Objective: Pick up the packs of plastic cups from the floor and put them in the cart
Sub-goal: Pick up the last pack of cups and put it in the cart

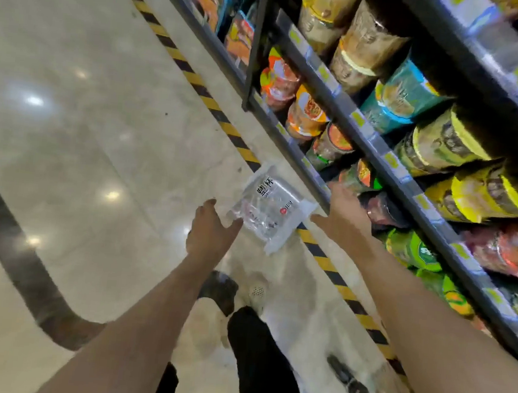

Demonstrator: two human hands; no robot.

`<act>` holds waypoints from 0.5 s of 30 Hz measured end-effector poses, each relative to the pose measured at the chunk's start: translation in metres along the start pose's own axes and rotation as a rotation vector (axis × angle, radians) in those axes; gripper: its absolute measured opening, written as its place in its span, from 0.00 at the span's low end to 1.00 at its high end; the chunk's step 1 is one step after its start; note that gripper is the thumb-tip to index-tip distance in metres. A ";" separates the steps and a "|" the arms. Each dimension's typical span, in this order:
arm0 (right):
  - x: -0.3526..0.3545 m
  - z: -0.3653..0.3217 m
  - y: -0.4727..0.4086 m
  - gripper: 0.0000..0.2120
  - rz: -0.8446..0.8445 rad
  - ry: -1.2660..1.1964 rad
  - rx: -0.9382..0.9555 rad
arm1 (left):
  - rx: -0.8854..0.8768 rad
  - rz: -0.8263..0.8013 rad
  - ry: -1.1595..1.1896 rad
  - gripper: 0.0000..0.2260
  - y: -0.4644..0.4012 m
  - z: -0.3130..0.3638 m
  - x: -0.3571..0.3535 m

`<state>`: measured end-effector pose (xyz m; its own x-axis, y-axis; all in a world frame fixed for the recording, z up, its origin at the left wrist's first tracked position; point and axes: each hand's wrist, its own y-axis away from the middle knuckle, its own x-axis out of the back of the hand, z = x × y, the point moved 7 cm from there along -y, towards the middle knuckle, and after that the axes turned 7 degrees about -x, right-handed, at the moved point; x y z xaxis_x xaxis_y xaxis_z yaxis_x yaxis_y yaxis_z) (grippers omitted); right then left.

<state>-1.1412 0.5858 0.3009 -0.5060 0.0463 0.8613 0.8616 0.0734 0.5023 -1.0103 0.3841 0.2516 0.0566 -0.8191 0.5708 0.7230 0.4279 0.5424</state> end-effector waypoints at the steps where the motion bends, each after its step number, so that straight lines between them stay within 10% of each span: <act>1: -0.017 0.002 -0.025 0.33 -0.007 0.019 0.028 | 0.043 0.003 0.050 0.32 -0.013 -0.010 -0.022; 15: -0.309 0.034 -0.357 0.33 -0.201 0.083 0.027 | 0.589 0.047 0.349 0.39 -0.230 -0.208 -0.297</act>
<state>-1.2940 0.5791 -0.1469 -0.6613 -0.0543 0.7482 0.7419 0.1000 0.6630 -1.0503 0.4495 -0.1708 0.3689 -0.8276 0.4232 0.2251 0.5213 0.8232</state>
